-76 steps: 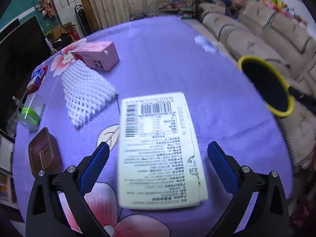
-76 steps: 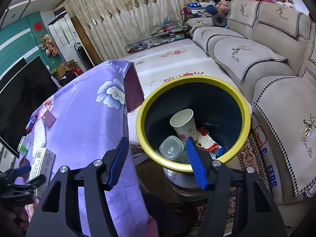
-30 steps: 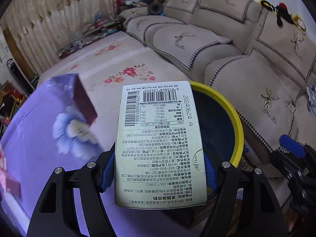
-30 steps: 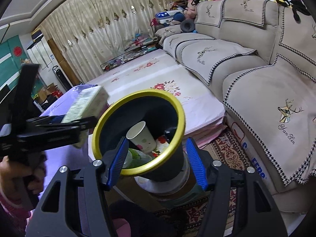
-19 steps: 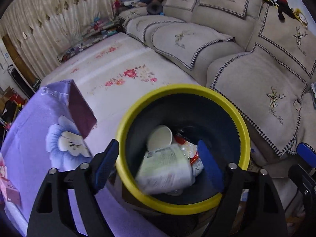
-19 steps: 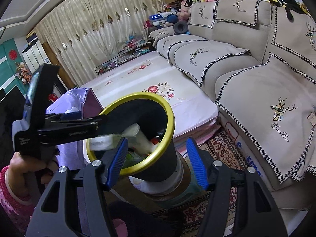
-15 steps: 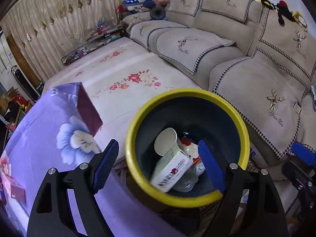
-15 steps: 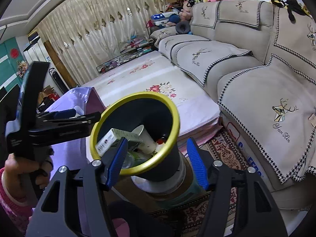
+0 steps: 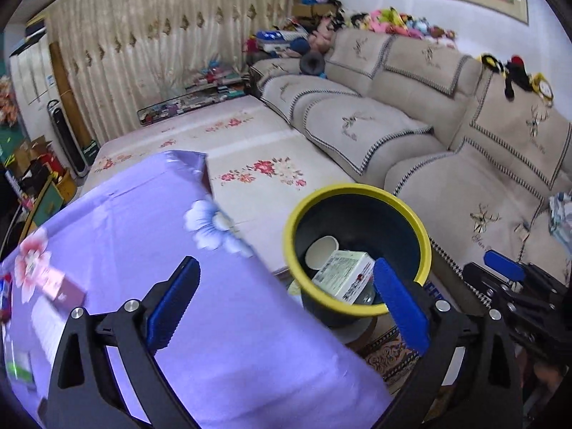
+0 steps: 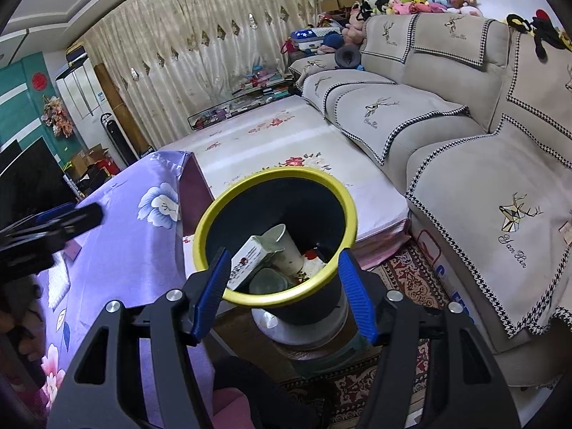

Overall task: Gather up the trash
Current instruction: 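Carry the white package over the bin and open the left gripper, then move the right gripper to the pink carton and grasp it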

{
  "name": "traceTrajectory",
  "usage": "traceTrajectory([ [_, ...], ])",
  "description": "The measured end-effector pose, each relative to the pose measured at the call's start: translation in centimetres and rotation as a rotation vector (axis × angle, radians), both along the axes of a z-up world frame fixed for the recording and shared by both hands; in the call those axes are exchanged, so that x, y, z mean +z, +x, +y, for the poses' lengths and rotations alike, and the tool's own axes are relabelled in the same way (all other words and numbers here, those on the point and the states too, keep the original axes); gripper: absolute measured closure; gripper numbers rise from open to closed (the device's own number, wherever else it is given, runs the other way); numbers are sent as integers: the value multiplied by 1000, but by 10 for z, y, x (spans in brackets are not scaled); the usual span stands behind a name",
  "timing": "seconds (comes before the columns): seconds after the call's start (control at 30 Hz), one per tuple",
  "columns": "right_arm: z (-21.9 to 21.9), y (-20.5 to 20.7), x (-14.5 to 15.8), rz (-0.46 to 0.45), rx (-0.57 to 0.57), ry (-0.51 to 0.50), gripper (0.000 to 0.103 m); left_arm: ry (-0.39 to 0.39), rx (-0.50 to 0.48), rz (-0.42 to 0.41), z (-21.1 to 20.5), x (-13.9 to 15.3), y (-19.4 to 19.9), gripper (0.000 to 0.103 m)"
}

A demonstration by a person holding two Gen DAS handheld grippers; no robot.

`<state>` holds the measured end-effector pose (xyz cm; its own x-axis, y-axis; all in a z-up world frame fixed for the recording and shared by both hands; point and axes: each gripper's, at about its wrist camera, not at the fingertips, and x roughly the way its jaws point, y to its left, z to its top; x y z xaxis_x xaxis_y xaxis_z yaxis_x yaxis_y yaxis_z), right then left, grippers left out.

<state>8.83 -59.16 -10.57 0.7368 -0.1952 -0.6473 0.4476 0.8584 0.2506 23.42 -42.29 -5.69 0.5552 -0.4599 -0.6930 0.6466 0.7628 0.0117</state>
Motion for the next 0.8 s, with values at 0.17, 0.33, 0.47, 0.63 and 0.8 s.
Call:
traceTrajectory([
  [0.17,14,8,2,11,34,-10,43,-56,75,-26,64,17,-14,5],
  [0.33,42,24,6,16,98,-28,43,-83,162,-51,130,26,-25,5],
  [0.47,71,41,8,26,163,-43,43,-91,256,-66,193,25,-34,5],
  [0.63,111,68,10,41,258,-52,43,-113,382,-73,276,22,-37,5],
  [0.8,165,101,12,46,394,-64,43,-132,530,-109,361,9,-33,5],
])
